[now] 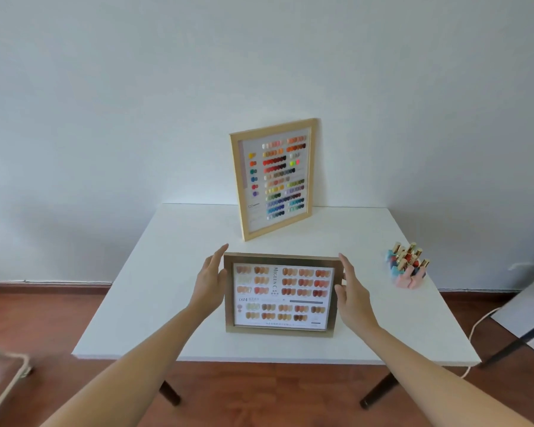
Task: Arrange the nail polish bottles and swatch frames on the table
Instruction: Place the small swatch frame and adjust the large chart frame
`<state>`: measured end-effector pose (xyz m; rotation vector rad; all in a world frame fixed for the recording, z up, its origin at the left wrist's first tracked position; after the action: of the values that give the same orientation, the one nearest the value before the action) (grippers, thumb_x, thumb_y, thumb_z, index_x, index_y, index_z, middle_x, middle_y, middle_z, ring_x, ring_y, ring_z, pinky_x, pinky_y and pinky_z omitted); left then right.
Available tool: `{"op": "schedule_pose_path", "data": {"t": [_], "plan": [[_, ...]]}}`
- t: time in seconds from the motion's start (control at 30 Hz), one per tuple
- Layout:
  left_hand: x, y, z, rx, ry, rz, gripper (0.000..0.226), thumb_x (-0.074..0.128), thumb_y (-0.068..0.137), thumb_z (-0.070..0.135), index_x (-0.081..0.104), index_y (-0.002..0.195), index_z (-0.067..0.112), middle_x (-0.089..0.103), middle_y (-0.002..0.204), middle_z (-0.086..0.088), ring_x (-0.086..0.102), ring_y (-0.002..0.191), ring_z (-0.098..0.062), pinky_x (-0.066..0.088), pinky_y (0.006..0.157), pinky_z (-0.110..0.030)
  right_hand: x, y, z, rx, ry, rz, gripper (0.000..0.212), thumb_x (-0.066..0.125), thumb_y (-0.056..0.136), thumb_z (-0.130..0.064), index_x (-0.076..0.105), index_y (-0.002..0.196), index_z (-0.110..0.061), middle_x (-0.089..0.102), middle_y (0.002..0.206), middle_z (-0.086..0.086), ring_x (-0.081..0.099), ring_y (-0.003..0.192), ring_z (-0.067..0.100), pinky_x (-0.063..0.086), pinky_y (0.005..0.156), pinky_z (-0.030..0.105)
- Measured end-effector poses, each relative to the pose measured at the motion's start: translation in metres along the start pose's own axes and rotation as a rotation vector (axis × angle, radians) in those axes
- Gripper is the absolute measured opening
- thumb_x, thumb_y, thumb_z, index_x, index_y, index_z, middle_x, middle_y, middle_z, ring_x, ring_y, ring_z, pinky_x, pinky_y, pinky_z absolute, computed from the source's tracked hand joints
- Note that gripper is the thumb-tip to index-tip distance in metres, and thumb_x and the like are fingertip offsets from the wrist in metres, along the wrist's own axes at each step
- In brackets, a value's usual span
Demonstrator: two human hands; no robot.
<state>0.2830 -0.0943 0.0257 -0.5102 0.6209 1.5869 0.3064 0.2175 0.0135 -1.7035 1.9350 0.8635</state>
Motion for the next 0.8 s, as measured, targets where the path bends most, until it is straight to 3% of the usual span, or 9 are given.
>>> {"op": "schedule_pose_path", "data": {"t": [0.17,0.23,0.33,0.57,0.67,0.8], "plan": [[0.017,0.001,-0.002,-0.042,-0.052,-0.002,0.055,0.03,0.1,0.007,0.027,0.145,0.038,0.048,0.129,-0.002,0.05,0.105,-0.009,0.042,0.079,-0.007,0.004,0.004,0.007,0.007,0.021,-0.012,0.067,0.045,0.096,-0.002,0.015,0.146,-0.034,0.062,0.124,0.007,0.065,0.104,0.018,0.051,0.096,0.038],[0.021,0.002,-0.002,-0.069,-0.076,0.006,0.052,0.027,0.101,0.01,0.031,0.142,0.041,0.05,0.119,0.004,0.055,0.097,-0.004,0.041,0.067,-0.003,0.005,0.009,0.013,0.0,0.02,-0.012,0.068,0.047,0.095,-0.001,0.017,0.145,-0.035,0.063,0.124,0.006,0.064,0.104,0.017,0.051,0.096,0.038],[0.024,0.004,-0.003,-0.096,-0.086,0.035,0.048,0.026,0.102,0.014,0.035,0.139,0.042,0.05,0.116,0.007,0.053,0.092,0.005,0.041,0.068,-0.005,0.008,0.019,0.021,-0.036,0.011,-0.025,0.069,0.05,0.093,-0.001,0.019,0.143,-0.037,0.063,0.123,0.004,0.063,0.104,0.013,0.052,0.095,0.035],[0.02,0.016,-0.015,-0.122,-0.05,0.111,0.055,0.029,0.099,0.003,0.038,0.135,0.043,0.052,0.122,0.004,0.054,0.102,-0.006,0.043,0.072,-0.005,0.011,0.06,0.024,-0.171,-0.03,-0.09,0.068,0.055,0.091,-0.002,0.025,0.14,-0.038,0.065,0.112,-0.002,0.055,0.097,0.0,0.052,0.093,0.031],[0.009,0.02,-0.019,-0.136,-0.045,0.175,0.056,0.029,0.098,0.002,0.038,0.134,0.044,0.053,0.122,0.004,0.055,0.104,-0.009,0.044,0.073,-0.005,0.017,0.083,0.012,-0.236,-0.011,-0.137,0.068,0.055,0.091,-0.001,0.027,0.14,-0.038,0.064,0.106,-0.005,0.056,0.094,0.001,0.051,0.093,0.029],[-0.018,0.023,-0.027,-0.175,-0.042,0.267,0.056,0.03,0.097,0.0,0.041,0.135,0.04,0.054,0.123,0.003,0.053,0.106,-0.01,0.041,0.072,-0.004,0.034,0.109,-0.015,-0.303,0.023,-0.192,0.066,0.057,0.09,-0.001,0.028,0.14,-0.033,0.067,0.11,0.003,0.056,0.094,0.006,0.053,0.093,0.036]]}}
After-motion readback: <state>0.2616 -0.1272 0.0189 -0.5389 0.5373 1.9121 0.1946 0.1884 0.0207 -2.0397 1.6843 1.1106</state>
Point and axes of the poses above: each hand's wrist, its own y-axis towards the middle knuckle, its own x-axis out of the palm, z = x × y, the point moved 2 cm from there along y, towards the middle knuckle
